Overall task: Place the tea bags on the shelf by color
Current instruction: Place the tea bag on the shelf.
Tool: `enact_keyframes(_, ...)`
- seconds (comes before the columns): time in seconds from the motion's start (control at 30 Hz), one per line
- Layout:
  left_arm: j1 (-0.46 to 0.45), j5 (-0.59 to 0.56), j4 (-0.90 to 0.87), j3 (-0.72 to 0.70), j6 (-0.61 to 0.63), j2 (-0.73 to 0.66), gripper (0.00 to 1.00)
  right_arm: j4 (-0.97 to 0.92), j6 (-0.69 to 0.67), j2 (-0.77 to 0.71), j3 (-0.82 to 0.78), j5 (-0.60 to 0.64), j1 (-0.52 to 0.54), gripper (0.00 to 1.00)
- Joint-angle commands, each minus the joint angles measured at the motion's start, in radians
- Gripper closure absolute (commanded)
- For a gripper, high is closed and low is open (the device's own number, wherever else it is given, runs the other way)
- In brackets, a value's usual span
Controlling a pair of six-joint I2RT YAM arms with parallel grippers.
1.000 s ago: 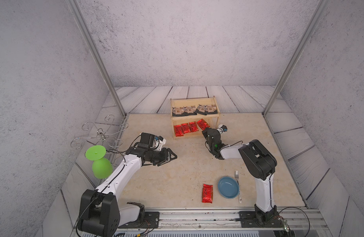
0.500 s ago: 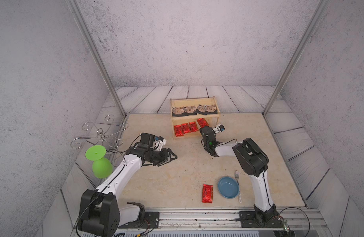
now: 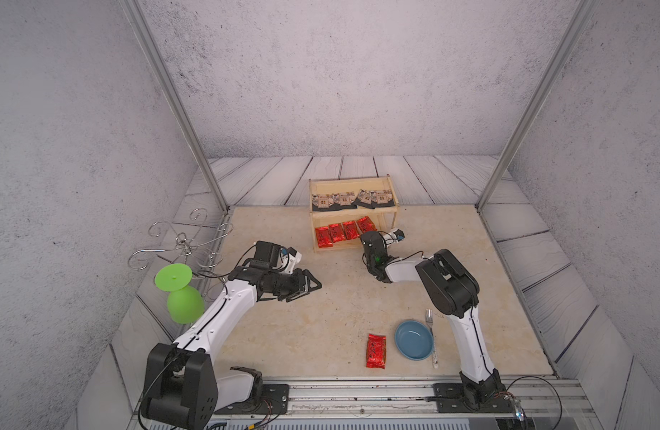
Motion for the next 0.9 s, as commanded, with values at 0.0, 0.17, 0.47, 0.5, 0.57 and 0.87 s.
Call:
enact_keyframes(0.0, 0.006, 0.014, -0.014, 0.017, 0.024, 0.007, 0.4, -0.028, 0.023, 0.034, 0.03, 0.027, 0.006, 0.94)
enact_keyframes(0.17, 0.006, 0.012, -0.019, 0.017, 0.026, 0.005, 0.4, -0.027, 0.033, 0.049, 0.04, 0.022, 0.008, 0.91)
enact_keyframes(0.47, 0.006, 0.009, -0.022, 0.018, 0.028, 0.008, 0.4, -0.024, 0.054, 0.067, 0.046, 0.014, 0.01, 0.86)
enact_keyframes(0.5, 0.006, 0.009, -0.023, 0.018, 0.028, 0.007, 0.4, -0.024, 0.054, 0.067, 0.046, 0.012, 0.011, 0.85)
enact_keyframes(0.57, 0.006, 0.007, -0.022, 0.018, 0.027, 0.009, 0.4, -0.025, 0.057, 0.065, 0.042, 0.004, 0.011, 0.83)
enact_keyframes(0.87, 0.009, 0.006, -0.023, 0.021, 0.028, 0.006, 0.4, -0.044, 0.067, 0.031, -0.002, -0.037, 0.015, 0.68)
